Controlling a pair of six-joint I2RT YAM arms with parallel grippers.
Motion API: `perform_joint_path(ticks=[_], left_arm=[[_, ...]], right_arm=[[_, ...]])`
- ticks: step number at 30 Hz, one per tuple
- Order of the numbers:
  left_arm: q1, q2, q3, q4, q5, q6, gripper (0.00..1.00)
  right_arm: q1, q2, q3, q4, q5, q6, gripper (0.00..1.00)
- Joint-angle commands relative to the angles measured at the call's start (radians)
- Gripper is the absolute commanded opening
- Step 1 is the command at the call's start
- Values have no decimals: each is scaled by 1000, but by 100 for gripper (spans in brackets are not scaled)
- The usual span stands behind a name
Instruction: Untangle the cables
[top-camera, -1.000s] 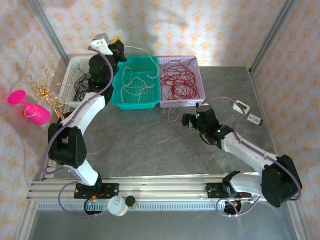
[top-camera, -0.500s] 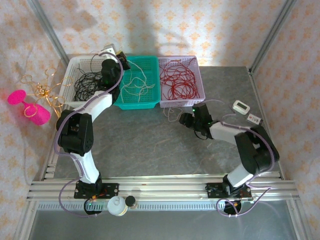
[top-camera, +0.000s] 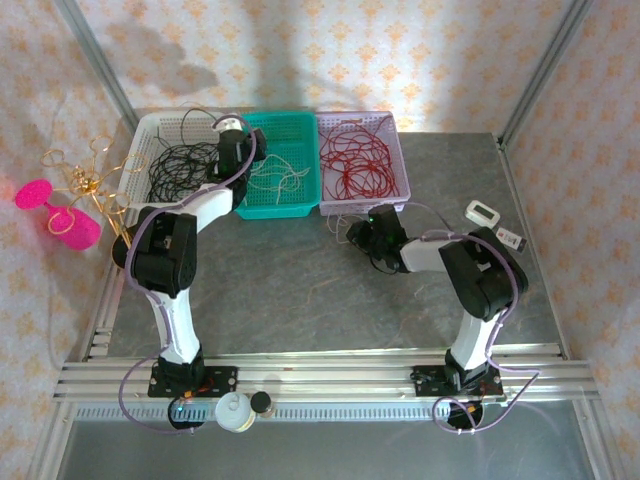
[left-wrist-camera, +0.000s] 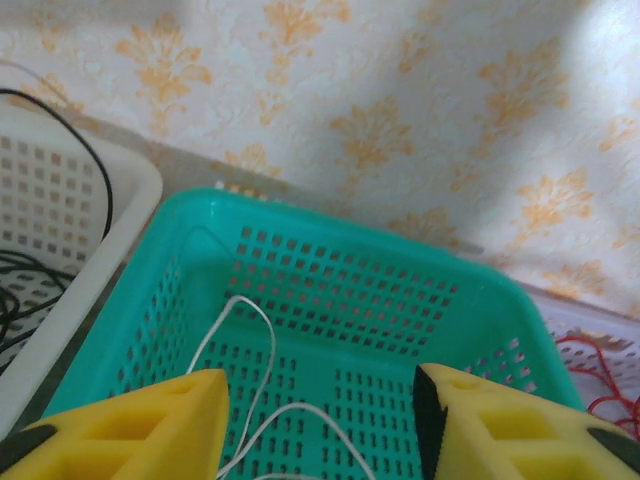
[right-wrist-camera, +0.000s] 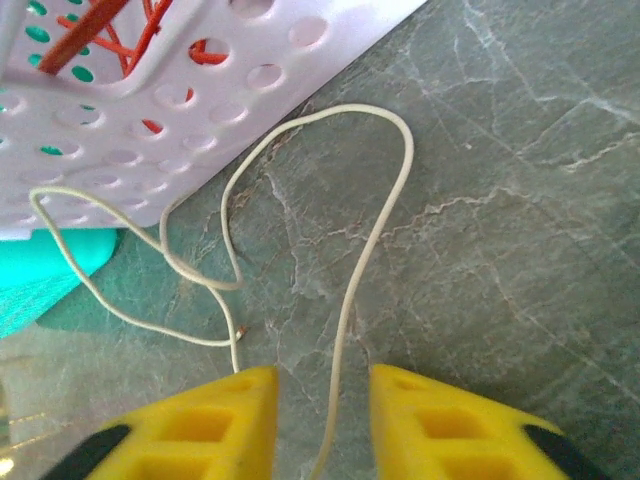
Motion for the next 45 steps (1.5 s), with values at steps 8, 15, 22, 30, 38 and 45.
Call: perform_joint_path(ticks=[8,15,22,30,38,45], left_arm=[[-88,-321,-158,-118,2,38,61],[-208,-590,-443,-106,215,80,62],[-288,-665,-624,45,565,78,66],[-387,-569,-734,459,596,-108,72],[-404,-501,-773,644,550,-208,71],[-404,-426,-755,728,519,-294,63]], right_arm=[[10,-98,-31,50,105,-54,0],[13,-393,-86,-95,68,-252,0],[-18,-598,21,-352,-60,-402,0],[-35,-661,157,-411,-182,-295,0],[-35,-682,168,-369,-230,-206,0],[-35,-695,143,-308,-266,-146,0]])
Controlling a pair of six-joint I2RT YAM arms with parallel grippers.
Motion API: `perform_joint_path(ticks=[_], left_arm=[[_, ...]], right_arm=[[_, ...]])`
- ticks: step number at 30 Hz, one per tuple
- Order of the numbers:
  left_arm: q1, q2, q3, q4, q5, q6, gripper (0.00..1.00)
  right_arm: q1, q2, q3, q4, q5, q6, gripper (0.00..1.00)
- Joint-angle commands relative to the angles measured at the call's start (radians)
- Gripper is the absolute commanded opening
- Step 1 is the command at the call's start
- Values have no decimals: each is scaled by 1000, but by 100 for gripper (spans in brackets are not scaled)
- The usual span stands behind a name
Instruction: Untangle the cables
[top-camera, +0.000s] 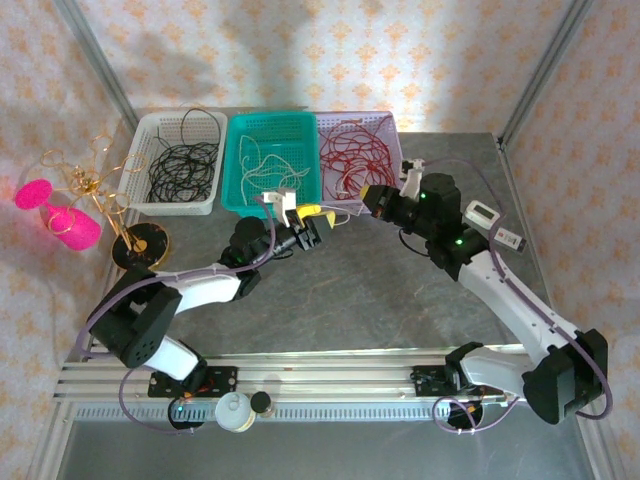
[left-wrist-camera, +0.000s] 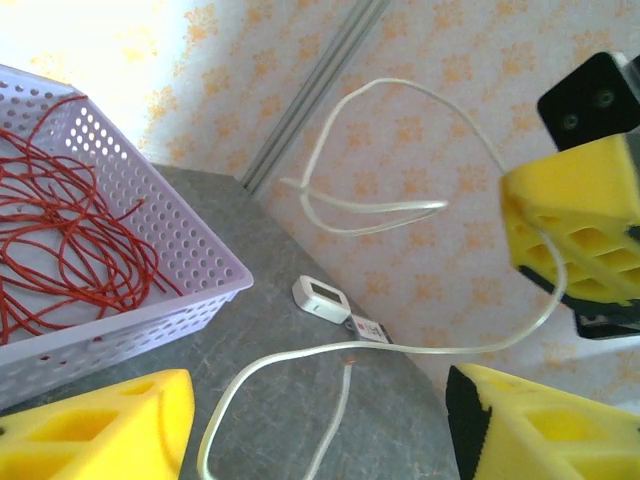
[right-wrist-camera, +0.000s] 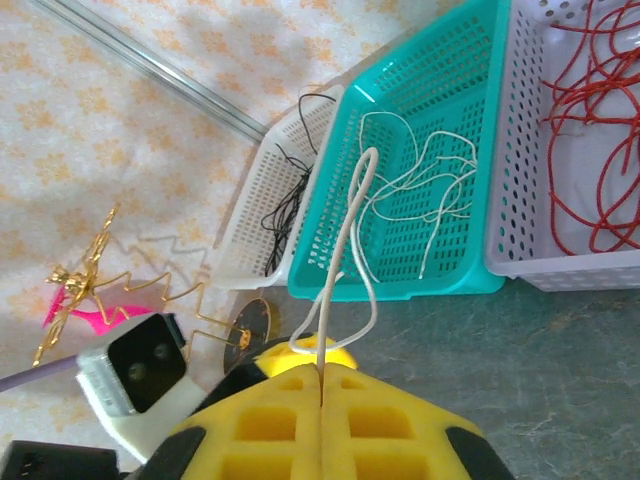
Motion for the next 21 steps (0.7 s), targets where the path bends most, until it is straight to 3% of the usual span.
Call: perform_joint_path(ticks=[1,3,7,9,18,21], left_arm=[[-2,36,8,122,-25,-59,58],[-2,49,10,133,-25,-67,50],[-2,54,8,156,-13,-78,55],[-2,56,8,157,-9,-75,52],[-2,49,18,150,-42,-68,0],[-3,47,26,111,-74,-57,0]], right_arm=[[-2,-30,-10,70,-38,52,0],[-2,-34,-15,82,-39,65,0],[-2,-39,-16,91,-37,80,0],[-3,-39,-16,98,-38,85,0],[-3,-37,-23,120,-57,110,0],[-2,-44,-24,124,-34,93,0]])
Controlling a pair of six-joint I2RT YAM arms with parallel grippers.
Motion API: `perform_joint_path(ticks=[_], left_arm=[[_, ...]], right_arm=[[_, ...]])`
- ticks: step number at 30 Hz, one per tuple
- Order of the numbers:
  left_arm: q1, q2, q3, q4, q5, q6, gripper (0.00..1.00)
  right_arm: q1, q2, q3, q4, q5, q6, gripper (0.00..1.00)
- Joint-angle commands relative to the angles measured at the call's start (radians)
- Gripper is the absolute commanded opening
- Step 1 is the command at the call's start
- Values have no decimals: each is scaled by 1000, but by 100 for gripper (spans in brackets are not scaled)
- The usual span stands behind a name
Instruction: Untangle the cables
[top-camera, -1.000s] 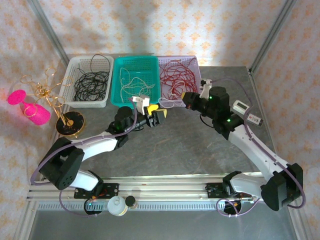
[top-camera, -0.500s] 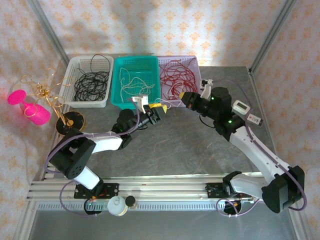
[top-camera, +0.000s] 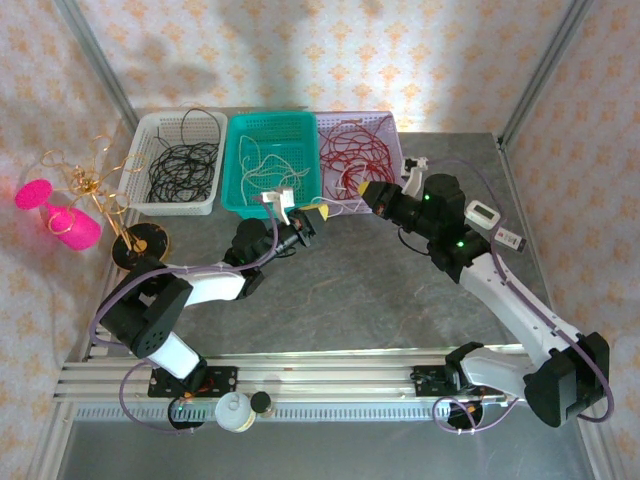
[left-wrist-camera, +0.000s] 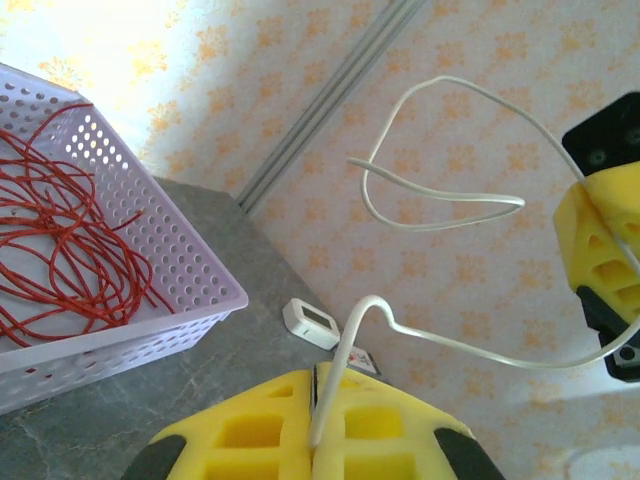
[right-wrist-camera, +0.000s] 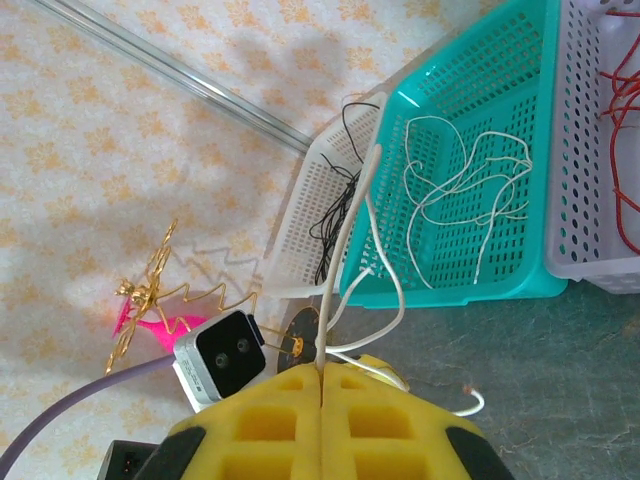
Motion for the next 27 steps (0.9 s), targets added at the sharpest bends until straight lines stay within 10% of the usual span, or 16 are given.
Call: perform_joint_path(ticks=[1,27], left_arm=[[-2,-10,24,-7,-40,26,0],[-245,-239,-78,-511,207,259,0]], right_arm=[[-4,-35,-10,50,30,-7,0],[-59,103,-173,847,439,303,4]])
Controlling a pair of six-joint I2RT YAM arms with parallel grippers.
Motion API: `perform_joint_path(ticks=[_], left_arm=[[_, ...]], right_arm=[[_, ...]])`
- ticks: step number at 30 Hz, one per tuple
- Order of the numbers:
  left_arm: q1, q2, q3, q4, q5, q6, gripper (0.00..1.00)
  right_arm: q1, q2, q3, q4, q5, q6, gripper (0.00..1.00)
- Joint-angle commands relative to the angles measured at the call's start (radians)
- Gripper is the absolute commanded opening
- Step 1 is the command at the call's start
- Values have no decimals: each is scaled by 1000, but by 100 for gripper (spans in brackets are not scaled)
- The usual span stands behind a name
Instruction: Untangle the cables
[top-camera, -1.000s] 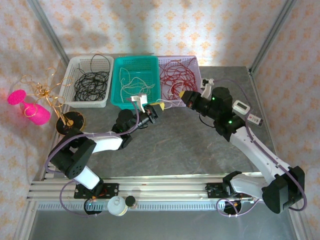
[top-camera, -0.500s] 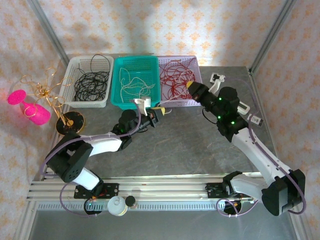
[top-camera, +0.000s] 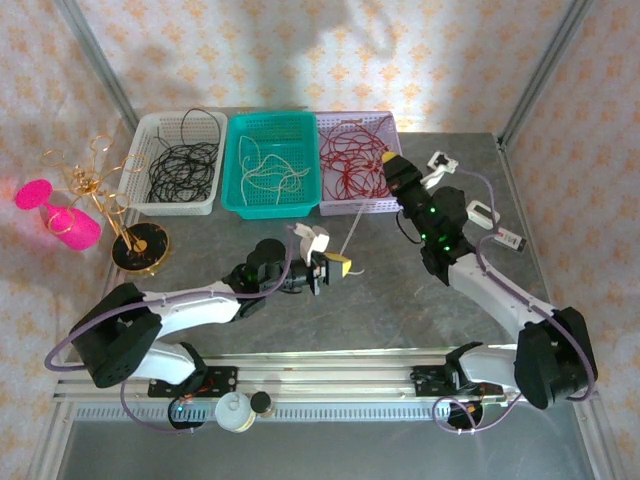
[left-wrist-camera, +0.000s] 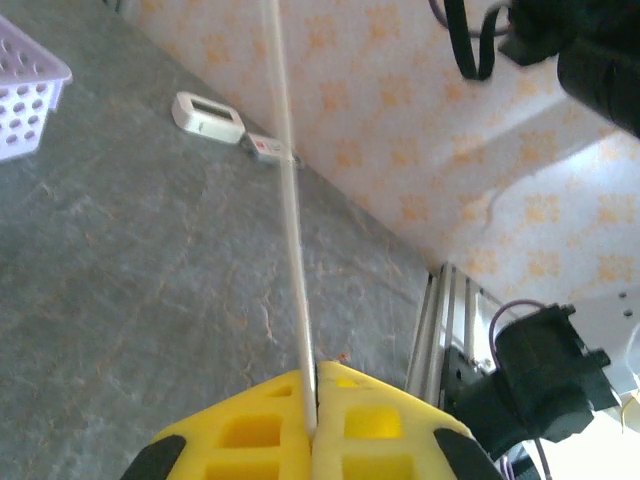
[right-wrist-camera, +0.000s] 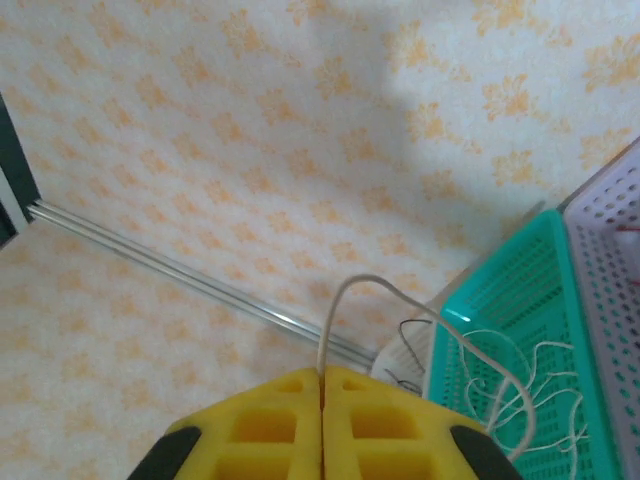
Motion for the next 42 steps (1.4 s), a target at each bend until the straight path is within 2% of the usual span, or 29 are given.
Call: perform_joint_path(ticks=[1,7,8,11,16,18,20,22,24,28,33,36,39,42], left_arm=[[-16,-48,-22,-106,47,35,0],[-22,-144,-26,-251,18,83,0],[-21,-155,-28,-272,19,91,0],[-24,-182,-36,-319,34,102,0],[-28,-186,-46,-378,48,118,0],[-30,-201,-50,-383,29,115,0],[-29,-225,-41,-399,12,116,0],[-30,-247,-5,-470,-21,144,0],[-29,-260,34,-559,-53,173,0],[-30,-282,109,-730,-118,249,0],[-29,-287,162,-865,-129,313,0],[-29,-267,177,-927,-110,345,0],[-29,-254,174,-959,-128,355,0],[-29,-255,162,-956,-147,347,0]], right_arm=[[-7,5,-2,194,132,47,2],[-19,26,-38,307,112,90,2],[-21,30,-41,333,99,92,4],[-27,45,-49,405,76,124,19],[-40,98,4,533,-74,145,29],[-42,113,47,512,-153,135,34],[-49,93,121,306,-201,40,35],[-52,77,264,-144,-190,-147,35],[-51,78,351,-416,-193,-313,37],[-54,25,334,-748,-141,-489,47],[-53,-36,211,-1017,-154,-676,45],[-46,-41,115,-1061,-200,-753,42],[-26,-20,58,-1053,-179,-736,38],[14,72,78,-1114,-132,-631,34]])
